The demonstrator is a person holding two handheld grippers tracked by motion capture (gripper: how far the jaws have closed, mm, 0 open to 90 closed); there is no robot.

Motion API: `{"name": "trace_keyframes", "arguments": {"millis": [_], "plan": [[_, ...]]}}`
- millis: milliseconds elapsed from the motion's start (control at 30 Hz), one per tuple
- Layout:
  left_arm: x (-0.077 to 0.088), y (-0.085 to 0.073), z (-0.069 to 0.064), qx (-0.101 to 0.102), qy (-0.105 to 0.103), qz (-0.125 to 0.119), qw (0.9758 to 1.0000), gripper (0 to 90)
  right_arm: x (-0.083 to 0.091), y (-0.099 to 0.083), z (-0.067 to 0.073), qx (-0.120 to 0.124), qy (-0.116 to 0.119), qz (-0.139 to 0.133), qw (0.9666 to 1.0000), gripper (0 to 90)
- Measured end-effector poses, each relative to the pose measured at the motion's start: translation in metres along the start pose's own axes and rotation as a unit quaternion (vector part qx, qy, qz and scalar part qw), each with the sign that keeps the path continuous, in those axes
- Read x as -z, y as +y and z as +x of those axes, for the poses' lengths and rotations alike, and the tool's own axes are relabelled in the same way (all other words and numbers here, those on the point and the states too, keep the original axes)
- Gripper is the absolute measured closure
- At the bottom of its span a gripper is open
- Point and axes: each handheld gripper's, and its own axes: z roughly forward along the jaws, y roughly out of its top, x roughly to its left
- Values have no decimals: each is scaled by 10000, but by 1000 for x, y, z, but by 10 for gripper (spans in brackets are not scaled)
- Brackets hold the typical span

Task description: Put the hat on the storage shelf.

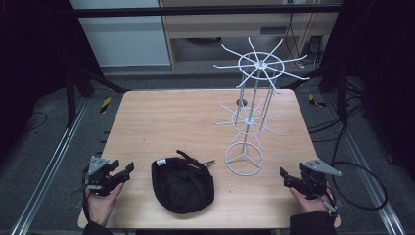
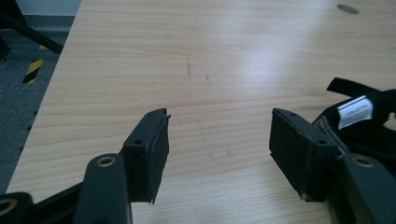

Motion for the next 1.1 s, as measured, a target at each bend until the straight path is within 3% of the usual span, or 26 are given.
{"name": "trace_keyframes", "arguments": {"millis": [167, 200, 500, 733, 1100], "plan": [[8, 0, -6, -11, -98, -118, 9999, 441, 4, 2, 10, 97, 136, -100, 9998, 287], [12, -1, -12, -85, -264, -133, 9995, 453, 7, 2, 19, 134, 215, -134, 9996, 321], [15, -1, -26, -382, -439, -66, 9983, 530, 7, 3, 55, 317, 666, -117, 9972, 389], [16, -1, -37, -489, -532, 6, 9974, 514, 1, 4, 85, 599, 1043, -8, 9927, 425], [13, -2, -54, -678, -670, 189, 9953, 492, -5, 7, 125, 776, 1585, 47, 9843, 475]]}}
